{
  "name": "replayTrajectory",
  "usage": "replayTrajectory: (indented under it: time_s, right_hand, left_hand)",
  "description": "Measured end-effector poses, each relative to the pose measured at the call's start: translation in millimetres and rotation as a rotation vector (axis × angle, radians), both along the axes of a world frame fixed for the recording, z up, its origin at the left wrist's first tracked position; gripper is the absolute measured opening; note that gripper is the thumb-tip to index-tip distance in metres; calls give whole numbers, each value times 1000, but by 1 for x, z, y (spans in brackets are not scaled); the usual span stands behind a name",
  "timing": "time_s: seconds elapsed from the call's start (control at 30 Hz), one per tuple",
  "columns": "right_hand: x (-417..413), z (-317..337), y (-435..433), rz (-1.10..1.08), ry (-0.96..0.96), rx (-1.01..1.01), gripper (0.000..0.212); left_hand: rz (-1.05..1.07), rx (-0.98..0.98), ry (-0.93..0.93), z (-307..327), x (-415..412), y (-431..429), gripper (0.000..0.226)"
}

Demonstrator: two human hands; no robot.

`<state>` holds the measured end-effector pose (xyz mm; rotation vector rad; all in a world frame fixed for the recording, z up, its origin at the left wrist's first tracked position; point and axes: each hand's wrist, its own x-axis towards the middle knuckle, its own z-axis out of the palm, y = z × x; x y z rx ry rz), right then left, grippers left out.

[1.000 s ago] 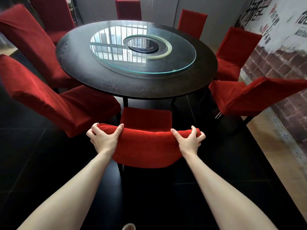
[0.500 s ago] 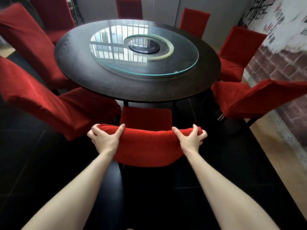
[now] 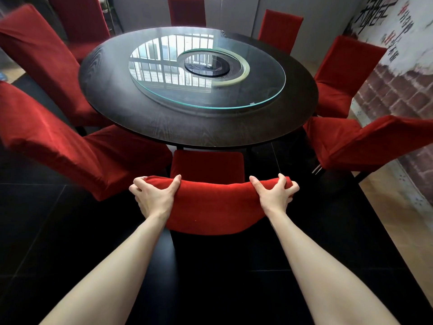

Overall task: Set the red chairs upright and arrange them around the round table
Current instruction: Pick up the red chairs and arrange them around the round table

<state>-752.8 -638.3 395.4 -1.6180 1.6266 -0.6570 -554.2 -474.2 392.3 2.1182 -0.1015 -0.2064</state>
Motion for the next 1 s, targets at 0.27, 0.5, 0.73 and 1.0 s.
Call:
replayTrajectory:
  time_s: [0.27,0.5,0.73,1.0]
  right_hand:
    - [1,0,-10,7,12,2,96]
    - [0,-1,-17,14,20,-1,94]
    - [-1,-1,-25,19,28,4,93]
    - [0,-2,-28,20,32,-1,93]
  left_hand:
    - [7,2,13,0,6,-7,82]
    - [18,20,14,-1,5,-12,81]
    - [24,18,10,-2,1,-18,80]
    - [22,16,6,-3,2,-21,81]
